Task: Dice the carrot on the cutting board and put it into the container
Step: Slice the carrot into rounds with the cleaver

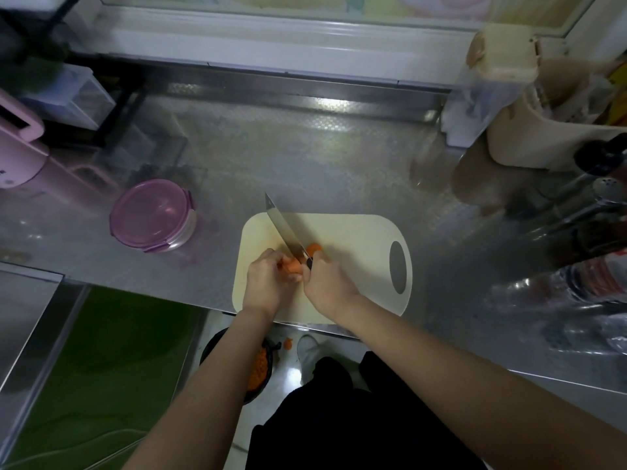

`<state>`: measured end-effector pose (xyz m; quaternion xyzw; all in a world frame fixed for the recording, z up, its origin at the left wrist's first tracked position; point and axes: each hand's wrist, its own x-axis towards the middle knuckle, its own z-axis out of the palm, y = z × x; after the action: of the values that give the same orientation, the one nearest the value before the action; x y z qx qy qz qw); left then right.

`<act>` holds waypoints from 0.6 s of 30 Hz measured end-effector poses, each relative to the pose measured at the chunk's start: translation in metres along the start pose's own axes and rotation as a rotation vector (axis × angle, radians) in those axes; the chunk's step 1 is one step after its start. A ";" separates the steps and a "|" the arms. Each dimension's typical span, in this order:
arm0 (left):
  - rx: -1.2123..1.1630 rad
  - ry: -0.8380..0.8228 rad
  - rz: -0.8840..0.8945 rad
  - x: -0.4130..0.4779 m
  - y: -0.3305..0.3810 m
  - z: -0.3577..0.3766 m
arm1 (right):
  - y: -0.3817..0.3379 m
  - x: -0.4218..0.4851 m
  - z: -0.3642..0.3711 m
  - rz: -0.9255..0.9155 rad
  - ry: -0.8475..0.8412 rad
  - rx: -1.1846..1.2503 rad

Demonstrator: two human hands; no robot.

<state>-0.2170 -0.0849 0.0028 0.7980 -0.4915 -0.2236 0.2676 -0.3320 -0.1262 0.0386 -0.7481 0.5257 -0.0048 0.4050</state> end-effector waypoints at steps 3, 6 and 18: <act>0.011 -0.005 -0.009 0.000 0.000 0.001 | 0.003 -0.006 0.000 0.000 -0.016 -0.008; 0.002 -0.009 -0.034 0.001 0.000 0.001 | 0.012 -0.020 -0.001 0.012 -0.026 -0.023; 0.021 -0.001 -0.016 -0.001 0.003 0.000 | 0.033 -0.027 0.013 0.003 -0.053 -0.117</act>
<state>-0.2193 -0.0853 0.0045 0.8044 -0.4877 -0.2211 0.2574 -0.3640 -0.1007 0.0211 -0.7696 0.5153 0.0462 0.3742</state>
